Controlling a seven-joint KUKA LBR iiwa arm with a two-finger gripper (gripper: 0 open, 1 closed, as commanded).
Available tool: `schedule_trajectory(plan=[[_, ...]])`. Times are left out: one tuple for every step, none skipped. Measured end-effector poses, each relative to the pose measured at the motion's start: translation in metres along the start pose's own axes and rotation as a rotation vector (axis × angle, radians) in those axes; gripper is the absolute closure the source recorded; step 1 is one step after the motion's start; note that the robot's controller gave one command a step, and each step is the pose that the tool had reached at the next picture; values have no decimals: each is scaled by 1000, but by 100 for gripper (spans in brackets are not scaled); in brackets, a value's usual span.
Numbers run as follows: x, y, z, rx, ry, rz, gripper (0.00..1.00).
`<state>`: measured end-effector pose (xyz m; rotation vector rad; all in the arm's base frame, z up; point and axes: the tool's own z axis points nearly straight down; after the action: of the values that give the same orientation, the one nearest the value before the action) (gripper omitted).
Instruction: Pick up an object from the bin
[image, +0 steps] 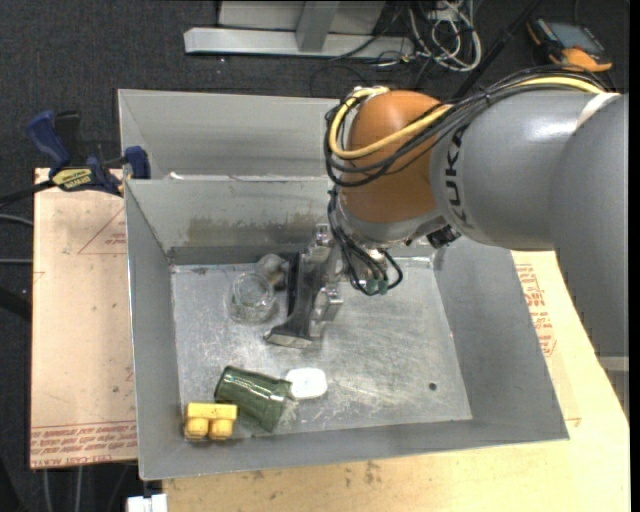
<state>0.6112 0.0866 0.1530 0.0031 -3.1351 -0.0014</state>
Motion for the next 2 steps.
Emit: schedule_trajectory(plan=[[-2, 0, -5, -1, -8, 2, 0], [16, 21, 16, 2, -14, -72, 0]])
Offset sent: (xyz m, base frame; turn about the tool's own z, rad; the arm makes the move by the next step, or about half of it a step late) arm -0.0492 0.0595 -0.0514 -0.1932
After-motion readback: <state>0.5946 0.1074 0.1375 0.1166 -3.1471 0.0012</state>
